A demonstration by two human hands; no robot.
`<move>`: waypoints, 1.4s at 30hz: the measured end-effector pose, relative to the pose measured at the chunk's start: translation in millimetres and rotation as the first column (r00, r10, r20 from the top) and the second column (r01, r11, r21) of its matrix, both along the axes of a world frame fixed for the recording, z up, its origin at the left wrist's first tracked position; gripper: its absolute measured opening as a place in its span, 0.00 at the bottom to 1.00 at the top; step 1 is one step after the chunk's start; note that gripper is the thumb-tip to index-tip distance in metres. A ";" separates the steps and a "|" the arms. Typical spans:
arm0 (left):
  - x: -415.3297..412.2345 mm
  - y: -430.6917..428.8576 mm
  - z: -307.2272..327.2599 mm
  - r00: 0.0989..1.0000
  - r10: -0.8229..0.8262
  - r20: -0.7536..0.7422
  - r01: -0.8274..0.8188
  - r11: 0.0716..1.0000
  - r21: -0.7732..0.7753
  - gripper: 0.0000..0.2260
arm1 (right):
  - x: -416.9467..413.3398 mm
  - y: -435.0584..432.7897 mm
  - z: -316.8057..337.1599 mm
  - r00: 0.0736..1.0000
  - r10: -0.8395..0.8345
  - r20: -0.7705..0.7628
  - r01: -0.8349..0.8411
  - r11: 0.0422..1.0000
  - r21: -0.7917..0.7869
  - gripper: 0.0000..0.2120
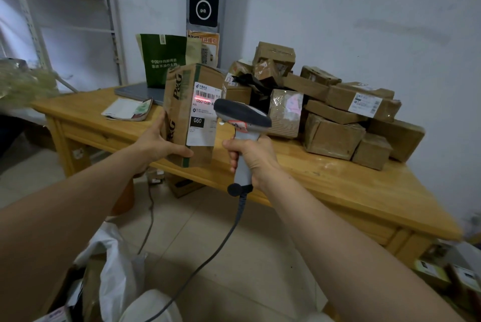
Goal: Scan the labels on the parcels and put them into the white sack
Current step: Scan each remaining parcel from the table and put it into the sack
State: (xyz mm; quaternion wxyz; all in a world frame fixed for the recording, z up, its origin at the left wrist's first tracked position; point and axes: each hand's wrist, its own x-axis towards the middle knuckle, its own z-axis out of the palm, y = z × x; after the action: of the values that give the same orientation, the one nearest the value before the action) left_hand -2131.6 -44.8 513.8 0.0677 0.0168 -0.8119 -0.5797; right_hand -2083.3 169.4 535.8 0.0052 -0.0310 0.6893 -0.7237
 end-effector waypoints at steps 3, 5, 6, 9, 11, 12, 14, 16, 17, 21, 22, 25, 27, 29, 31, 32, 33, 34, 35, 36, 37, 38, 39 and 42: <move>1.2 -2.5 2.6 1.000 -0.005 0.002 0.005 1.000 0.001 0.57 | -0.3 -2.6 3.1 1.000 0.001 -0.010 -0.001 1.000 -0.004 0.08; 1.3 -4.5 2.4 1.000 -0.006 0.000 0.006 1.000 0.001 0.57 | -0.8 -4.7 5.3 1.000 0.001 -0.018 -0.001 1.000 -0.006 0.09; 1.9 -5.2 2.1 1.000 -0.008 0.000 0.008 1.000 0.004 0.56 | -0.8 -5.5 5.9 1.000 0.000 -0.017 -0.001 1.000 -0.009 0.09; 3.7 -7.7 0.1 1.000 -0.006 0.018 0.005 1.000 0.009 0.56 | -1.0 -6.5 4.2 1.000 0.021 -0.014 -0.022 0.998 -0.058 0.07; 6.5 -10.0 -0.9 0.998 -0.027 0.061 0.021 0.995 0.095 0.57 | -1.0 -8.3 1.4 0.999 0.045 0.001 -0.044 0.990 -0.132 0.05; 8.6 -11.3 -1.2 0.994 -0.065 0.086 0.047 0.980 0.193 0.57 | -2.2 -9.5 -0.6 0.999 0.042 0.029 -0.036 0.983 -0.180 0.06; 13.9 -14.1 -2.1 0.979 -0.163 0.118 0.107 0.918 0.381 0.56 | -6.1 -11.2 -7.8 0.992 -0.013 0.125 0.045 0.965 -0.257 0.08; 18.2 -19.1 -5.0 0.972 -0.205 0.116 0.124 0.864 0.488 0.53 | -10.1 -13.6 -20.4 0.962 -0.070 0.264 0.145 0.949 -0.278 0.12; 20.5 -21.8 -6.8 0.971 -0.214 0.106 0.127 0.837 0.532 0.50 | -11.3 -15.8 -27.8 0.940 -0.074 0.334 0.173 0.944 -0.280 0.16; 32.5 -33.9 -15.4 0.955 -0.281 0.089 0.157 0.739 0.655 0.47 | -11.7 -37.4 -53.5 0.857 0.047 0.513 0.188 0.898 -0.398 0.21; 35.8 -37.8 -18.2 0.949 -0.303 0.083 0.172 0.723 0.669 0.49 | -11.0 -45.9 -58.1 0.833 0.099 0.544 0.193 0.870 -0.454 0.21; 44.9 -52.2 -27.6 0.934 -0.351 0.064 0.214 0.695 0.686 0.48 | -11.1 -73.1 -70.3 0.794 0.240 0.558 0.160 0.803 -0.574 0.26; 51.2 -65.4 -34.7 0.931 -0.355 0.081 0.210 0.706 0.677 0.47 | -14.0 -91.2 -77.7 0.797 0.299 0.525 0.110 0.783 -0.613 0.30; 58.6 -80.7 -44.1 0.933 -0.343 0.105 0.191 0.724 0.662 0.44 | -14.5 -108.0 -85.1 0.783 0.350 0.514 0.051 0.788 -0.614 0.31; 66.7 -96.8 -53.8 0.934 -0.336 0.121 0.175 0.726 0.665 0.42 | -14.7 -123.1 -93.6 0.748 0.388 0.539 0.013 0.803 -0.596 0.33; 70.3 -105.1 -58.7 0.935 -0.332 0.127 0.166 0.724 0.670 0.43 | -15.1 -130.3 -98.7 0.725 0.399 0.561 0.004 0.813 -0.582 0.34; 73.9 -113.4 -62.9 0.936 -0.325 0.131 0.156 0.722 0.674 0.45 | -15.5 -137.2 -103.5 0.702 0.406 0.585 -0.008 0.826 -0.564 0.35; 77.6 -120.9 -66.2 0.939 -0.313 0.140 0.142 0.727 0.672 0.47 | -15.7 -144.3 -107.5 0.680 0.414 0.605 -0.026 0.838 -0.545 0.35; 81.3 -128.2 -69.0 0.943 -0.296 0.152 0.124 0.735 0.666 0.49 | -15.5 -151.9 -110.7 0.662 0.426 0.617 -0.049 0.845 -0.532 0.35; 84.5 -135.0 -72.1 0.947 -0.277 0.161 0.105 0.743 0.662 0.48 | -15.5 -159.8 -113.8 0.649 0.445 0.618 -0.070 0.843 -0.533 0.34; 87.0 -141.4 -76.3 0.952 -0.258 0.164 0.086 0.741 0.666 0.44 | -15.2 -168.0 -117.1 0.637 0.469 0.612 -0.085 0.832 -0.549 0.33; 89.9 -147.3 -80.8 0.957 -0.240 0.166 0.066 0.734 0.676 0.40 | -14.8 -176.4 -121.1 0.626 0.491 0.606 -0.089 0.817 -0.569 0.32; 92.9 -153.1 -86.0 0.961 -0.214 0.176 0.036 0.727 0.686 0.35 | -13.9 -184.8 -125.5 0.620 0.509 0.597 -0.092 0.803 -0.588 0.30; 101.0 -170.6 -102.9 0.964 -0.126 0.235 -0.075 0.718 0.691 0.26 | -13.2 -208.1 -139.1 0.632 0.531 0.564 -0.105 0.780 -0.617 0.25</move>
State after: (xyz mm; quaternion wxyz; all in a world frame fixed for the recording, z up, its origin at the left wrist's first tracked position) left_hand -2030.5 -215.4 410.9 -0.0608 0.1071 -0.5366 -0.8348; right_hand -2096.5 -38.7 396.7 0.3964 0.1247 0.3861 -0.8235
